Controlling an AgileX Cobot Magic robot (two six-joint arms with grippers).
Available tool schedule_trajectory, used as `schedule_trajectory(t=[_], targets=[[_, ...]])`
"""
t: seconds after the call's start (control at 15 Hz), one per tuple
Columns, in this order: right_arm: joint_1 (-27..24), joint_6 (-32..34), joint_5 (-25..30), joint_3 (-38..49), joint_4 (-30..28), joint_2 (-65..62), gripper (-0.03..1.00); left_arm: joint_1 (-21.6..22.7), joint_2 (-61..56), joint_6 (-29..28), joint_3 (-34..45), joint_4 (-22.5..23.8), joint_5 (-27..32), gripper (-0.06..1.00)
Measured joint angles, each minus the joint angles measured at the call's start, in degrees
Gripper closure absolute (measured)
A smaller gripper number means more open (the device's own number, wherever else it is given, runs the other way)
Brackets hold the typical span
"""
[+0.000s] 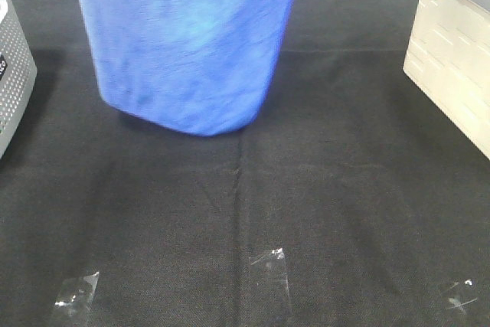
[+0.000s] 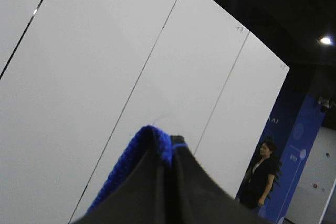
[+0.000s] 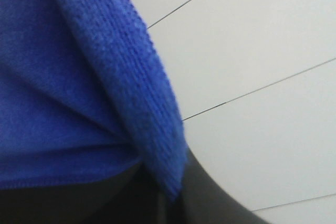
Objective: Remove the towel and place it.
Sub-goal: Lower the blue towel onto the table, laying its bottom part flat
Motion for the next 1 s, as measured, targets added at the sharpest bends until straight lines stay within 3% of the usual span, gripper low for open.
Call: schedule_trajectory(t=[0.07,0.2,0.33,0.47,0.6,0.73,0.8,0.93,1.0], targets=[[-2.5,-0.2,-3.7,0.0,4.2,1.4,0.96,1.1,1.9,-1.0,0.0,0.0,-3.8,0.94],[-6.4,-4.5,-8.2,-1.8,16.8,6.0,0.96,3.6,6.0,-6.1,-3.7,2.5,-4.5,0.94],[-8.3,-10.6,-8.5,-8.2,27.8,11.3,0.96,5.6,11.4,-12.9,-12.0,10.0,-2.7,0.94],[-9.9,-12.9,-8.5,-17.6,35.2,17.0,0.96,6.8,15.5,-20.5,-20.1,17.1,-2.9,0.94],[-11.7,-14.6,-8.4,-25.7,40.7,21.0,0.96,7.0,17.4,-25.3,-22.8,23.4,-4.8,0.94],[-13.6,-15.1,-5.4,-27.8,41.5,22.2,0.96,7.4,19.3,-30.8,-23.1,30.8,-11.4,0.94],[-14.3,-15.0,-2.8,-27.8,41.0,22.4,0.96,7.8,20.4,-35.0,-22.1,38.2,-16.7,0.94],[-14.7,-10.4,5.7,-27.8,34.7,22.8,0.96,8.1,20.6,-39.6,-18.7,48.5,-21.2,0.94],[-14.7,-7.4,12.1,-27.7,30.1,22.8,0.96,8.1,20.6,-42.0,-15.9,51.4,-23.5,0.94]])
